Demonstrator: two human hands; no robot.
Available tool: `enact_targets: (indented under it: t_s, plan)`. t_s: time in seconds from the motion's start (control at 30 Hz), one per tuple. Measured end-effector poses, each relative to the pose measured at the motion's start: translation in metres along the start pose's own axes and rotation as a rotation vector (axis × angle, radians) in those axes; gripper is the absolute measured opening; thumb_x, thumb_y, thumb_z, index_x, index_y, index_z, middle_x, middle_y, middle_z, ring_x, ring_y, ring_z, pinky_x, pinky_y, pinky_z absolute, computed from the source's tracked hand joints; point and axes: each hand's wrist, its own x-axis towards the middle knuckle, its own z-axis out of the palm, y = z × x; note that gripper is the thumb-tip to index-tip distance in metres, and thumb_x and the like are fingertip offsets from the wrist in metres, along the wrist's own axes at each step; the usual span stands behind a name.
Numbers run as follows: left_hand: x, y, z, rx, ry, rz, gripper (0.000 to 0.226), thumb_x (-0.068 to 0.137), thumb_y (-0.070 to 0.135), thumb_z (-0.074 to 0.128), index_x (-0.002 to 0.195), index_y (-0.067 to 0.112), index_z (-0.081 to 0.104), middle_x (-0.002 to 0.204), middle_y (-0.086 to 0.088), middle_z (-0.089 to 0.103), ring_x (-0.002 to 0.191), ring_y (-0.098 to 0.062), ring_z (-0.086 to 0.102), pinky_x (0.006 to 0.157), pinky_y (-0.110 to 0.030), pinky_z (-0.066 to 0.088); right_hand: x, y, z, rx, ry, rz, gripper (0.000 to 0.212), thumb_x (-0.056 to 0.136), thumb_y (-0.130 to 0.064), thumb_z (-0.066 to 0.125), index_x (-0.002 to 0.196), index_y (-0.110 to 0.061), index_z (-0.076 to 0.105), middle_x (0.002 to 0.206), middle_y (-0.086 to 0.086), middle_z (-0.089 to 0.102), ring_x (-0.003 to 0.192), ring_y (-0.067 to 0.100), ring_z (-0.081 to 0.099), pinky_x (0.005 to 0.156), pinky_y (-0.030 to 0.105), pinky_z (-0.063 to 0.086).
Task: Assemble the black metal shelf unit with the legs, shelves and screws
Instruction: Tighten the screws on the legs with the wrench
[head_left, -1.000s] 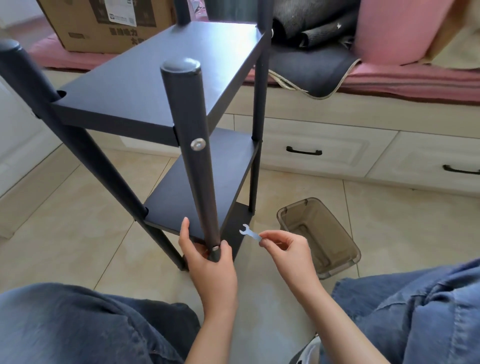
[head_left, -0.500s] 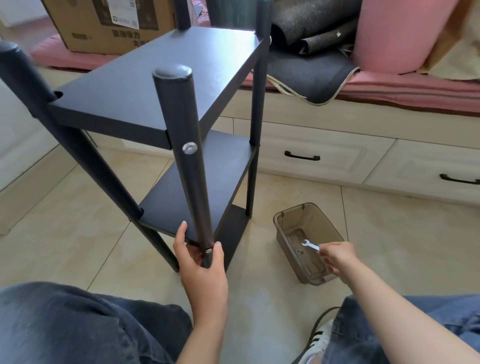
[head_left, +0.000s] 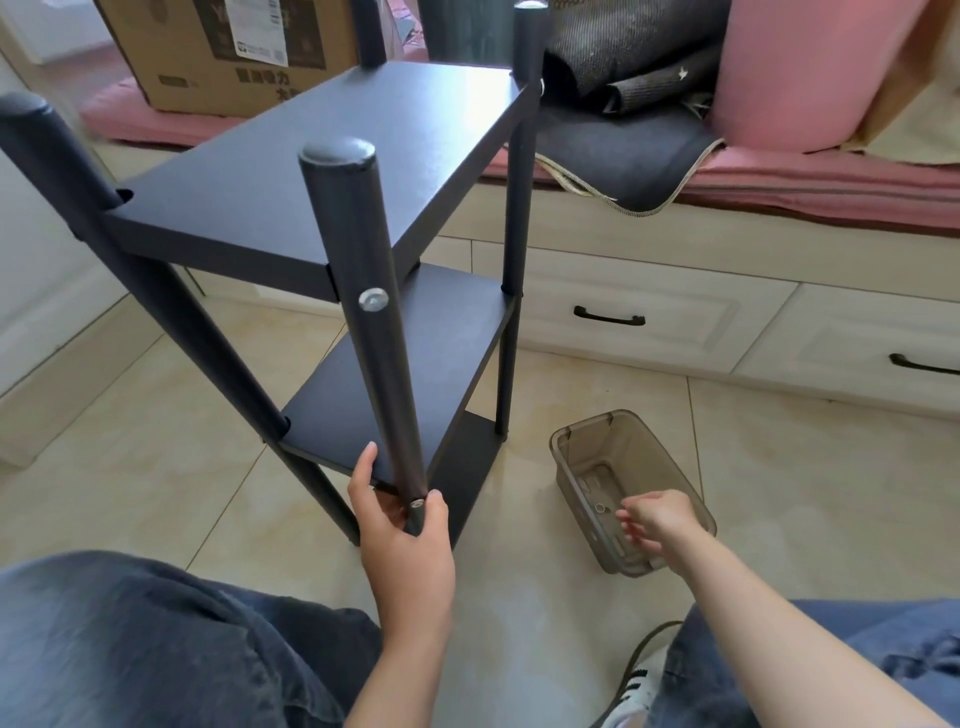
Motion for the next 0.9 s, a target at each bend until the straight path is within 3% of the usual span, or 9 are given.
enact_targets:
  t_s: [0.13, 0.27, 0.37, 0.47, 0.53, 0.6, 0.73, 0.8, 0.9]
  plan:
    - [0.002, 0.004, -0.002, 0.16, 0.02, 0.034, 0.066, 0.09, 0.004, 0.07, 0.143, 0.032, 0.042, 0.128, 0.002, 0.04, 0.105, -0.015, 0.059, 0.086, -0.028, 0.051, -0.033, -0.03, 0.009, -0.004, -0.158, -0.112, 0.011, 0.096, -0.001, 0.056, 0.102, 0.006, 0.064, 0.075, 0.014, 0.065, 0.061, 0.02, 0.053, 0.054, 0.027, 0.048]
    - [0.001, 0.02, -0.006, 0.386, 0.092, 0.086, 0.054, 0.083, 0.013, 0.078, 0.131, 0.025, 0.055, 0.134, 0.0, 0.028, 0.111, -0.014, 0.03, 0.096, -0.036, 0.045, -0.071, -0.072, 0.014, -0.066, -0.277, -0.317, 0.019, 0.097, -0.007, 0.057, 0.103, 0.008, 0.067, 0.084, 0.014, 0.068, 0.072, 0.023, 0.057, 0.062, 0.03, 0.049]
    - [0.003, 0.046, -0.009, 0.373, 0.062, 0.157, 0.046, 0.083, 0.023, 0.081, 0.122, 0.026, 0.058, 0.128, 0.008, 0.029, 0.112, -0.012, 0.033, 0.098, -0.045, 0.052, -0.107, -0.11, 0.01, -0.114, -0.339, -0.445, 0.018, 0.098, -0.009, 0.056, 0.103, 0.004, 0.066, 0.091, 0.014, 0.07, 0.075, 0.021, 0.06, 0.063, 0.028, 0.051]
    - [0.006, 0.083, -0.016, 0.249, -0.035, 0.211, 0.043, 0.086, 0.024, 0.078, 0.123, 0.025, 0.056, 0.122, 0.006, 0.044, 0.109, -0.014, 0.055, 0.083, -0.031, 0.057, -0.139, -0.146, 0.002, -0.19, -0.361, -0.582, 0.023, 0.1, -0.018, 0.052, 0.104, -0.002, 0.068, 0.099, 0.012, 0.074, 0.083, 0.02, 0.067, 0.07, 0.028, 0.057]
    - [0.007, 0.11, -0.02, 0.232, -0.103, 0.274, 0.041, 0.088, 0.02, 0.076, 0.121, 0.027, 0.053, 0.106, 0.008, 0.06, 0.098, -0.01, 0.064, 0.069, -0.014, 0.051, -0.156, -0.166, -0.002, -0.217, -0.348, -0.655, 0.026, 0.102, -0.023, 0.05, 0.105, -0.004, 0.068, 0.099, 0.011, 0.074, 0.086, 0.021, 0.069, 0.072, 0.029, 0.059]
    - [0.007, 0.132, -0.023, 0.247, -0.169, 0.315, 0.042, 0.09, 0.016, 0.074, 0.12, 0.029, 0.048, 0.092, 0.011, 0.065, 0.088, -0.003, 0.066, 0.061, -0.009, 0.048, -0.171, -0.181, -0.006, -0.233, -0.338, -0.705, 0.029, 0.104, -0.027, 0.047, 0.106, -0.006, 0.067, 0.099, 0.01, 0.073, 0.091, 0.023, 0.07, 0.075, 0.03, 0.059]
    - [0.01, 0.159, -0.022, 0.242, -0.226, 0.32, 0.026, 0.094, 0.004, 0.065, 0.102, 0.023, 0.05, 0.088, 0.005, 0.067, 0.08, -0.003, 0.064, 0.058, -0.006, 0.046, -0.184, -0.207, -0.006, -0.156, -0.332, -0.738, 0.034, 0.105, -0.032, 0.043, 0.11, -0.006, 0.064, 0.102, 0.011, 0.071, 0.093, 0.024, 0.069, 0.08, 0.035, 0.059]
    - [0.017, 0.166, -0.025, 0.22, -0.203, 0.29, 0.034, 0.095, 0.001, 0.063, 0.093, 0.03, 0.046, 0.091, 0.003, 0.068, 0.084, -0.004, 0.064, 0.062, -0.004, 0.044, -0.186, -0.219, -0.004, -0.089, -0.33, -0.728, 0.035, 0.106, -0.033, 0.041, 0.11, -0.006, 0.063, 0.103, 0.012, 0.07, 0.093, 0.026, 0.069, 0.077, 0.034, 0.059]
    - [0.035, 0.171, -0.037, 0.189, -0.136, 0.271, 0.039, 0.093, -0.001, 0.064, 0.098, 0.033, 0.044, 0.091, 0.001, 0.069, 0.087, -0.001, 0.064, 0.064, -0.005, 0.042, -0.186, -0.236, 0.004, -0.045, -0.32, -0.74, 0.034, 0.106, -0.034, 0.04, 0.108, -0.008, 0.061, 0.105, 0.012, 0.069, 0.095, 0.027, 0.068, 0.076, 0.034, 0.058]
